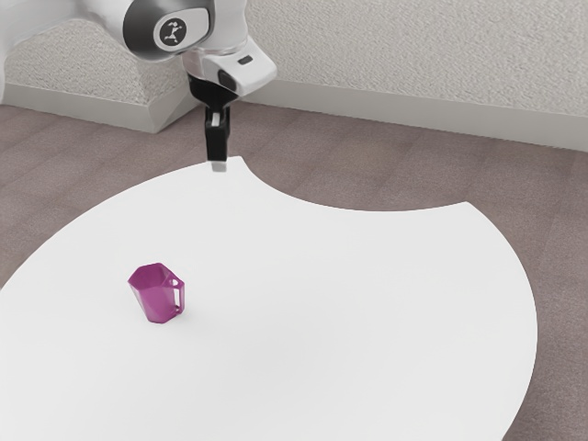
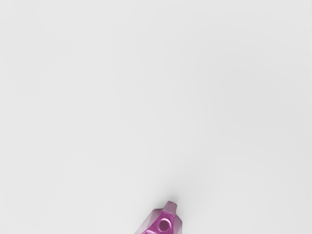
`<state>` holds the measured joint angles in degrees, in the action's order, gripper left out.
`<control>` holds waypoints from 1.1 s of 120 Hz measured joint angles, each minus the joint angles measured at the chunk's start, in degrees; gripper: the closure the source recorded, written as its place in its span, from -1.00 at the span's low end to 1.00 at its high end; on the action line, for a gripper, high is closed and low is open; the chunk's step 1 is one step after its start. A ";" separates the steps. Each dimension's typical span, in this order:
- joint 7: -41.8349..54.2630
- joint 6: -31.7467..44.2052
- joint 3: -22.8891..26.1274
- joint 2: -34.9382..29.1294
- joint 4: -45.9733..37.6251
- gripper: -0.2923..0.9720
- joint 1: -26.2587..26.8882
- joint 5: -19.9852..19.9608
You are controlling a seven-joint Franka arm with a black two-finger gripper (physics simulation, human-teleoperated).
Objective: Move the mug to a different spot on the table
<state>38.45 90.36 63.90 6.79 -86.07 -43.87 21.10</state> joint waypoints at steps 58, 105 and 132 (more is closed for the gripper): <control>5.37 0.99 -5.14 6.59 -10.04 -0.54 -0.35 -1.01; 7.58 9.64 -7.31 5.66 -23.00 -0.54 -4.27 -8.67; 8.45 15.28 -9.03 6.48 -26.04 -0.54 -4.97 -9.37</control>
<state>46.89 105.64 54.86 13.27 -112.11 -48.83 11.73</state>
